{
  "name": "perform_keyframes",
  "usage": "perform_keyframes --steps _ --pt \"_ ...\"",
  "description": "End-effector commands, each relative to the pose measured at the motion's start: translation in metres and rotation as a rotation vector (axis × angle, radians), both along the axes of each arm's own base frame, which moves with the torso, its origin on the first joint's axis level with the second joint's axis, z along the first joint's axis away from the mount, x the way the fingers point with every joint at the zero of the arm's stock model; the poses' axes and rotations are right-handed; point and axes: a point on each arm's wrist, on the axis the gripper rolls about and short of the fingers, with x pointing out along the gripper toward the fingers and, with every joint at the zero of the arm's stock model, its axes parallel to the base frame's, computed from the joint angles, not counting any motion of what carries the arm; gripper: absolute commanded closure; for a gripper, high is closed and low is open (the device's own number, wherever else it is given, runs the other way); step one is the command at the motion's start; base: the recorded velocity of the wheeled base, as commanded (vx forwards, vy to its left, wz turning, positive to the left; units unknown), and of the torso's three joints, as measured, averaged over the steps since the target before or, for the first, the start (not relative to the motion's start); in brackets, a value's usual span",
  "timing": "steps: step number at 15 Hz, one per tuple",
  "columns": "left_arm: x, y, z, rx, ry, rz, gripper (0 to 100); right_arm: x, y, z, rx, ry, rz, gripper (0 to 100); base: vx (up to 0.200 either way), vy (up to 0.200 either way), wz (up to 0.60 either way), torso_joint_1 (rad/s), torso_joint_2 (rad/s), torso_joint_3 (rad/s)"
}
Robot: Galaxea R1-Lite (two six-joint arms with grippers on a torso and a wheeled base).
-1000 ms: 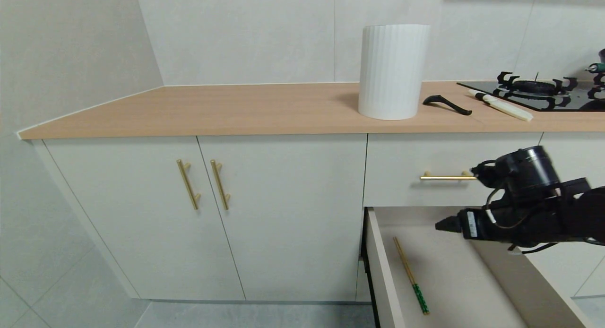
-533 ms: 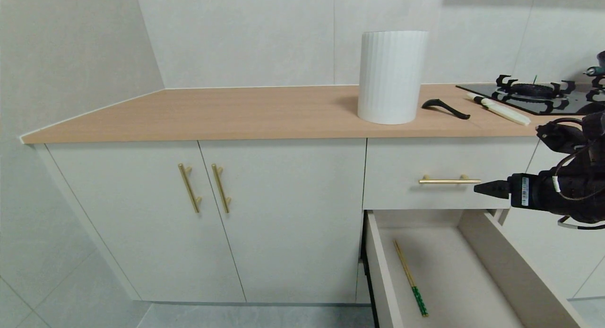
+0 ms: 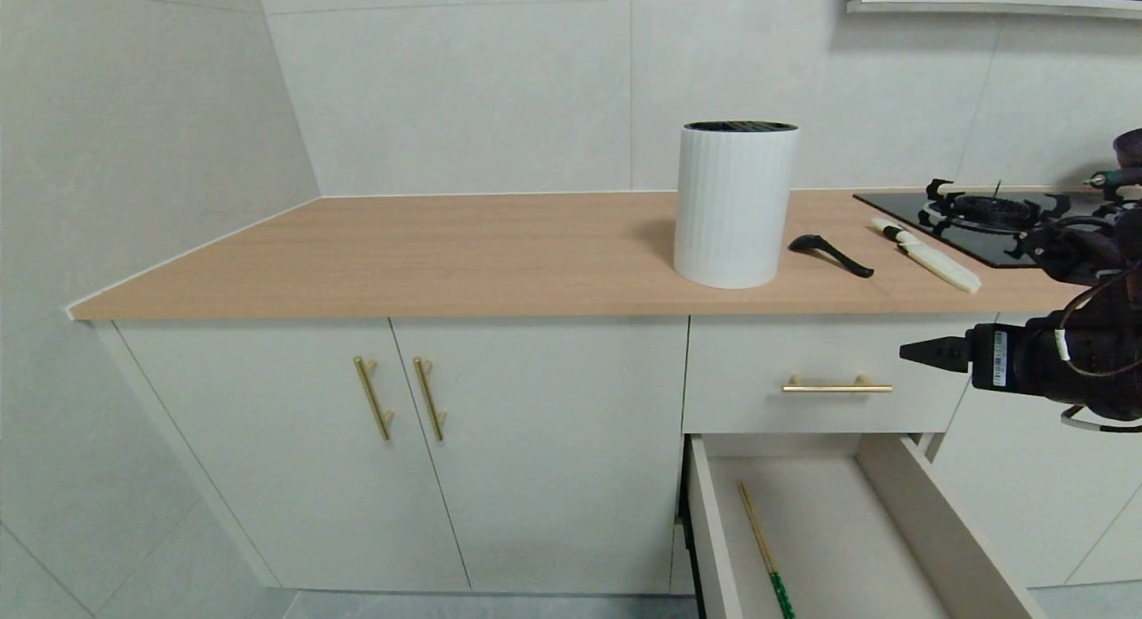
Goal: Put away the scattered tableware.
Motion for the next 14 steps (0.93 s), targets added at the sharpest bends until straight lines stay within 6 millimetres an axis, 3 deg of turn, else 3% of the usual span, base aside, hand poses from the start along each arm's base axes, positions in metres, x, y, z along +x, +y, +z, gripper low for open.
perform_keyframes --steps 1,10,11,14 --pt "0.0 0.0 0.0 0.0 0.0 0.0 0 0.001 0.0 -0.001 -0.001 0.005 0.0 0 0.0 0.0 0.0 0.178 -0.46 -0.281" --pt "0.0 0.0 0.0 0.0 0.0 0.0 0 0.002 0.001 -0.013 -0.051 0.042 0.035 0 0.0 0.0 0.0 0.178 -0.42 -0.252" --pt "0.0 0.0 0.0 0.0 0.0 0.0 0 0.011 0.001 -0.015 -0.05 0.029 0.034 0 0.0 0.0 0.0 0.041 -0.09 -0.061" --pt "0.0 0.0 0.0 0.0 0.0 0.0 0 0.067 -0.01 -0.024 -0.069 -0.116 0.084 0 0.0 0.0 0.0 0.009 -0.02 -0.011"
